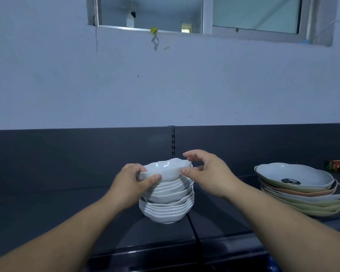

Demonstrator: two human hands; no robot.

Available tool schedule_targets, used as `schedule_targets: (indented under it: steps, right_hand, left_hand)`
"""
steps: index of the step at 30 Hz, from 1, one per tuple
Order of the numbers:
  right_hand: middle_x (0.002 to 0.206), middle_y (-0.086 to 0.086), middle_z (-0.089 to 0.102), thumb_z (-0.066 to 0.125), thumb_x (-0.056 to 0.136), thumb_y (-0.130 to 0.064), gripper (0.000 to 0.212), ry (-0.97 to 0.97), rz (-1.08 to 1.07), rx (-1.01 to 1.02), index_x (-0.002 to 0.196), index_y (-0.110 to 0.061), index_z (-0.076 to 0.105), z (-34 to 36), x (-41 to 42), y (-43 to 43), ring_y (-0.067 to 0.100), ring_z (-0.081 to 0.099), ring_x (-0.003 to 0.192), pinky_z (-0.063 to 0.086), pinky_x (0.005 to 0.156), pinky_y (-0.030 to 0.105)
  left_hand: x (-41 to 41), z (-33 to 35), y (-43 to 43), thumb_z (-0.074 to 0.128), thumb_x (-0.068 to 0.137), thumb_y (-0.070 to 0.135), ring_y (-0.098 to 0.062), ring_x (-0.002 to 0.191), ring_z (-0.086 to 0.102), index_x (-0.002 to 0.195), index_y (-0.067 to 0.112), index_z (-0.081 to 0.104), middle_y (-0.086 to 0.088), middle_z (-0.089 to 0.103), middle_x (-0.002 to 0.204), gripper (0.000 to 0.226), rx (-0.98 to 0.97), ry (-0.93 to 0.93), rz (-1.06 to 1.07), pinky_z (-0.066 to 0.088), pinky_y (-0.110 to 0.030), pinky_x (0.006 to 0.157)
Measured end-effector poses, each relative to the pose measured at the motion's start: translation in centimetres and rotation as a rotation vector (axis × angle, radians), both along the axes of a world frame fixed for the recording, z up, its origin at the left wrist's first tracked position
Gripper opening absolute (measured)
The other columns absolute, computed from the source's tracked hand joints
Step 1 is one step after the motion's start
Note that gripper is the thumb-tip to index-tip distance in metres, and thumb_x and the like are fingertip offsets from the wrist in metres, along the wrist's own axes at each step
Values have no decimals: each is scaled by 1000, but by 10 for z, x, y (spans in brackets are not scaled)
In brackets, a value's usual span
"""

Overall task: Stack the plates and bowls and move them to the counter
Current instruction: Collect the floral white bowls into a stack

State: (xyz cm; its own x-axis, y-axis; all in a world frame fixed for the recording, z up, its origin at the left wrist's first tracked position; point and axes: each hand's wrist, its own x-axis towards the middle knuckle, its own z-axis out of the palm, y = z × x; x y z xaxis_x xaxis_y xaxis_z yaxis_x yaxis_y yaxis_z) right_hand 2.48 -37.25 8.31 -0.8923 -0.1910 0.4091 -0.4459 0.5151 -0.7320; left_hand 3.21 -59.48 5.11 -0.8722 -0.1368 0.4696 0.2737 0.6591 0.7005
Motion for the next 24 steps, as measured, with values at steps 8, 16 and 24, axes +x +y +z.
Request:
schedule_targets:
  steps: [8,16,24]
  right_hand:
    - [111,-22,58,70,86,-32,30,4,-38,-42,114,-36,61,-8,-6,10,-3,64,85,50,72,20]
    - [128,-17,53,74,82,-33,49,-53,-76,-48,127,-37,57,-29,-8,14,6,57,108,51,91,30]
    - [138,-12,46,76,78,-39,70,-96,-32,28,139,-40,43,-32,-9,12,8,56,105,48,93,30]
  left_hand:
    - [3,-8,-10,70,80,42,-6,101,59,84,27,64,13,56,107,17,32,37,-38,44,-20,81]
    - [3,-13,2,71,77,43,-2,96,52,85,23,61,7,52,108,23,-19,101,44,40,-14,74]
    - [6,-19,10,67,79,48,-9,103,48,96,27,57,4,47,122,29,11,60,118,38,-23,86]
